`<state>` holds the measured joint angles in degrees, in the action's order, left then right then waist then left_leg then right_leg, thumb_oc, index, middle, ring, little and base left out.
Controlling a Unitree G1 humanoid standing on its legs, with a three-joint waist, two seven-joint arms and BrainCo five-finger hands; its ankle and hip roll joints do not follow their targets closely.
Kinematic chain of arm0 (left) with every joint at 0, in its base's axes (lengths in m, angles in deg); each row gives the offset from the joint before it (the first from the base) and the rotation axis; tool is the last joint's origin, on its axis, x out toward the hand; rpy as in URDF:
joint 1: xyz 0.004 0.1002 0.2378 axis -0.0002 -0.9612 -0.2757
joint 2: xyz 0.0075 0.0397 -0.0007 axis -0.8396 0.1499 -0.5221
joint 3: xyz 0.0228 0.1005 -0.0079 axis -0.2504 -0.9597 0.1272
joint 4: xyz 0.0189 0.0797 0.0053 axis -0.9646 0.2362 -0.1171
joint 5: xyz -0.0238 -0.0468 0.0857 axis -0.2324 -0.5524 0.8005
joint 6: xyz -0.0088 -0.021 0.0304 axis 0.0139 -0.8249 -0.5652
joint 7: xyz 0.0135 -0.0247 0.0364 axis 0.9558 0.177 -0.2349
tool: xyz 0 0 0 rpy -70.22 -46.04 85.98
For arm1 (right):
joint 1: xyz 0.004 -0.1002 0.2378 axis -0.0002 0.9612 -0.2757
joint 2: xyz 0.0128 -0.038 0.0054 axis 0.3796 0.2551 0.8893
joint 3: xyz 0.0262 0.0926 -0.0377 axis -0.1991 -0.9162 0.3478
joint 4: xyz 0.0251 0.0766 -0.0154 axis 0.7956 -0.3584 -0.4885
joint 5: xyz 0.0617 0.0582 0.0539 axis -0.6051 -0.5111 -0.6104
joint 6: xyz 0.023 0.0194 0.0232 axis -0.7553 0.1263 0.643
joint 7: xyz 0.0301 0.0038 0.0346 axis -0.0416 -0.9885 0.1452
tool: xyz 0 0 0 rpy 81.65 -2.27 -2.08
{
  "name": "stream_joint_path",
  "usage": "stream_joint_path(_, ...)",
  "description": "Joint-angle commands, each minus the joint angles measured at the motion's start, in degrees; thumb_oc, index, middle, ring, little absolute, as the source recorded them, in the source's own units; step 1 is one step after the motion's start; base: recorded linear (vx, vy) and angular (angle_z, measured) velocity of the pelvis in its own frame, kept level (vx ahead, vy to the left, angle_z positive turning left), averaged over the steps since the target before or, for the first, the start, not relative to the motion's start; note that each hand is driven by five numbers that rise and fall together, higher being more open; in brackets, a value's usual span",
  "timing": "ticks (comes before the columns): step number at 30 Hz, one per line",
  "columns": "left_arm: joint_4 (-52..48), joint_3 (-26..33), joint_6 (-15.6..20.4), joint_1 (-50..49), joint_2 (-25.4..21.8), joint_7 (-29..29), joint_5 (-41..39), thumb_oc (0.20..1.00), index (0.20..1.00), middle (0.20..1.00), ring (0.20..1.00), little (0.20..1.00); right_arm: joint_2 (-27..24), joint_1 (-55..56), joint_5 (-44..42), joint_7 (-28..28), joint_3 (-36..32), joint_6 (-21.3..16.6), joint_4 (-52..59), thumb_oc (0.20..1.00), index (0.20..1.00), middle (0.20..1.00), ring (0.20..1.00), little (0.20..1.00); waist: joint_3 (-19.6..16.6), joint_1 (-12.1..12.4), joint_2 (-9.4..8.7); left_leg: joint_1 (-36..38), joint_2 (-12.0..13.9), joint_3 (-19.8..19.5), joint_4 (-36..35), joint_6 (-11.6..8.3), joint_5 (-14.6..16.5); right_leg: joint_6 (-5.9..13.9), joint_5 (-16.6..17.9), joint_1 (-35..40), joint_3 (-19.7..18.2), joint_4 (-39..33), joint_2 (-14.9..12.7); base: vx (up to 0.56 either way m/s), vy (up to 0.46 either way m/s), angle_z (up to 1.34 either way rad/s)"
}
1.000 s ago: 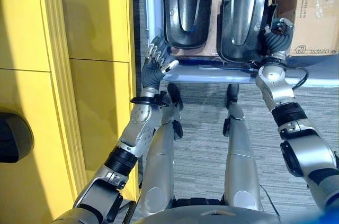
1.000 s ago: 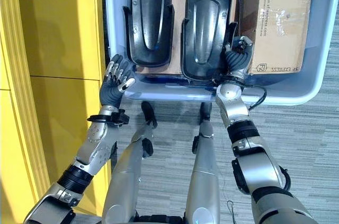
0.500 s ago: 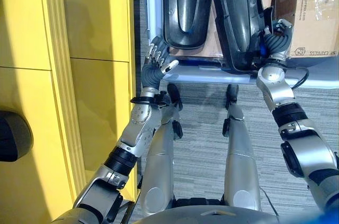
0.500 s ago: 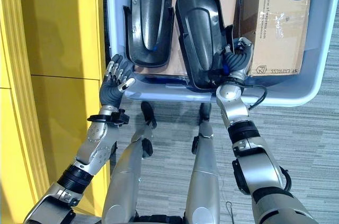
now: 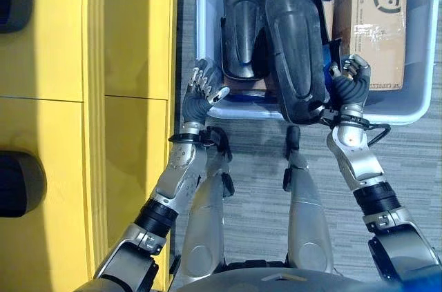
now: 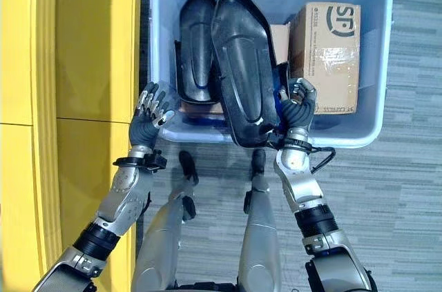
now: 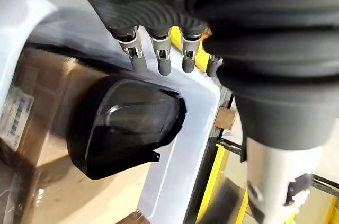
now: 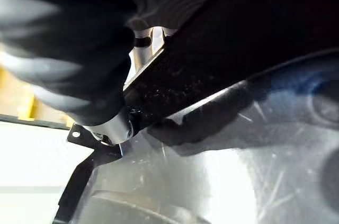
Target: Move parts from the plastic box to the shelf.
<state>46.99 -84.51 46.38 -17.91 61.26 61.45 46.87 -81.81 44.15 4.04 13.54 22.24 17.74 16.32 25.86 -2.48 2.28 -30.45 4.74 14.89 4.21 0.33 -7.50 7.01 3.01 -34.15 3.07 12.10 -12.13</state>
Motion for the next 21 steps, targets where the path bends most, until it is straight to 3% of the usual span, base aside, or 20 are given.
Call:
stream_joint_path(1,-2.4,0.4,1.3,-1.7,-1.9,1.9,1.9,1.0,1.0,1.0,1.0,1.0,1.2,-0.5,1.2,1.6,-3.3,-6.9,4.8,0.2,0.2,0.2,0.2,0.2,-4.9,1.1,-1.06,2.5,0.6,-3.5,-2.2,-5.01,-0.5,2.28,3.4,5.0,2.2,-3.4,-0.8,0.05,-0.005,0.06)
stream_joint_path(11,-2.6,3.9,0.4,-9.4,-3.1,5.1,1.3,1.0,1.0,1.0,1.0,1.0,1.4,7.1,-2.6,8.6,-2.4,-8.9,13.7,0.2,0.2,0.2,0.2,0.2,-9.1,1.1,-2.73,12.7,2.7,-3.1,-7.4,-5.64,-2.4,2.16,2.7,13.7,3.3,-6.0,0.7,0.05,-0.025,0.02)
stream_joint_path(16,-1.9,6.7,0.0,-14.7,-3.3,7.0,0.6,1.0,1.0,1.0,1.0,1.0,0.6,11.5,-4.5,13.6,-0.1,-7.7,13.0,0.2,0.2,0.2,0.2,0.2,-11.6,1.5,-3.03,17.5,4.3,-3.5,-6.6,-5.8,-1.7,1.52,-0.1,18.5,4.1,-4.6,1.3,0.06,-0.057,-0.02)
stream_joint_path(18,-1.6,8.6,-0.8,-18.2,-4.0,9.4,0.6,1.0,1.0,1.0,1.0,1.0,0.1,15.6,-8.3,18.9,0.4,-6.8,12.5,0.2,0.2,0.2,0.2,0.2,-14.4,1.6,-3.02,21.5,5.5,-4.2,-6.3,-6.09,-1.4,1.19,-2.4,22.4,4.9,-3.2,2.2,0.07,-0.1,-0.04)
stream_joint_path(21,-1.4,9.0,-1.0,-19.0,-3.9,9.7,0.6,1.0,1.0,1.0,1.0,1.0,0.4,16.5,-10.0,19.8,0.5,-6.7,12.2,0.2,0.2,0.2,0.2,0.2,-15.0,1.6,-2.95,22.5,5.9,-4.5,-6.4,-6.2,-1.4,1.06,-2.9,23.5,5.2,-3.0,2.5,0.03,-0.063,0.13)
